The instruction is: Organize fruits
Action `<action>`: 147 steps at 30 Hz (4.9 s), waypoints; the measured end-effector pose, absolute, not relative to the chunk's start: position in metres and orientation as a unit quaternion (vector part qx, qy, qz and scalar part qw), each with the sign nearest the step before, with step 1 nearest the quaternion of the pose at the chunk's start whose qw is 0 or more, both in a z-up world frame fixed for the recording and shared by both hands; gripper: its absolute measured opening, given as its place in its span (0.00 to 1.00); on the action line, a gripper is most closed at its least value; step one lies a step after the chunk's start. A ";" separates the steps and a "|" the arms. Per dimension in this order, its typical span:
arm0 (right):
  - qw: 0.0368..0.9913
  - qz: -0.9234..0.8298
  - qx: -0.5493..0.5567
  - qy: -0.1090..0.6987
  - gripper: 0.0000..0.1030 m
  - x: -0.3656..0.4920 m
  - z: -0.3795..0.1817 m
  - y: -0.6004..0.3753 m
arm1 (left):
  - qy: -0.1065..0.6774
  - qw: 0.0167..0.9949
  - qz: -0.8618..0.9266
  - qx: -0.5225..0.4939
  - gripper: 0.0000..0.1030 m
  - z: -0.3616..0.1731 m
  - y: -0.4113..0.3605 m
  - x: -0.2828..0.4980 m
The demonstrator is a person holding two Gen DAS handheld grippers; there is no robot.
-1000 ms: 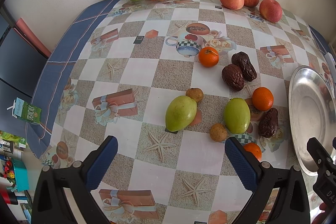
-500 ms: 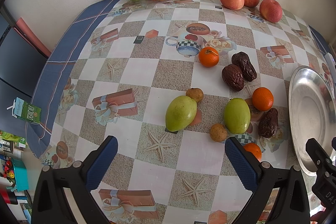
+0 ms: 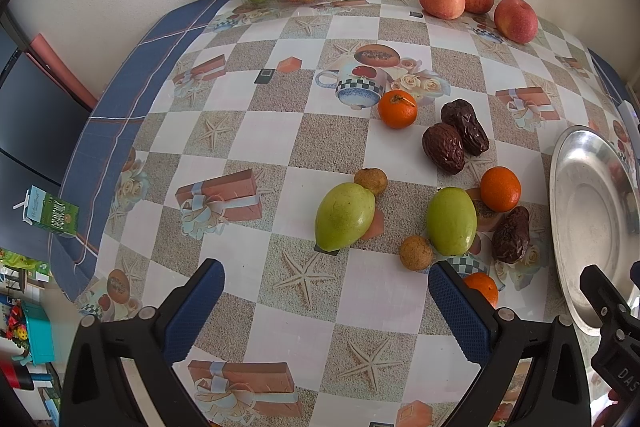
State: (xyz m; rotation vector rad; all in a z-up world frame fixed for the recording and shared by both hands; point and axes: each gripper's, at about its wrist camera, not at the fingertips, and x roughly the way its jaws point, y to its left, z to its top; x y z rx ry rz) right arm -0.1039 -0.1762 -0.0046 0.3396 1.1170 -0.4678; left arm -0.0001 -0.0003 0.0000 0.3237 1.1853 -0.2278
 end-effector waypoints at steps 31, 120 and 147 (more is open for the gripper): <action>0.799 -0.209 0.179 0.535 1.00 -0.102 -0.014 -0.179 | 0.570 0.802 -0.113 0.140 1.00 -0.005 0.001 0.002; 0.782 -0.115 0.241 0.564 0.38 -0.030 -0.049 -0.153 | 0.616 0.773 -0.154 0.017 0.46 -0.046 0.021 0.060; 0.800 -0.106 0.223 0.547 0.37 -0.033 -0.030 -0.147 | 0.606 0.781 -0.147 0.026 0.46 -0.040 0.025 0.054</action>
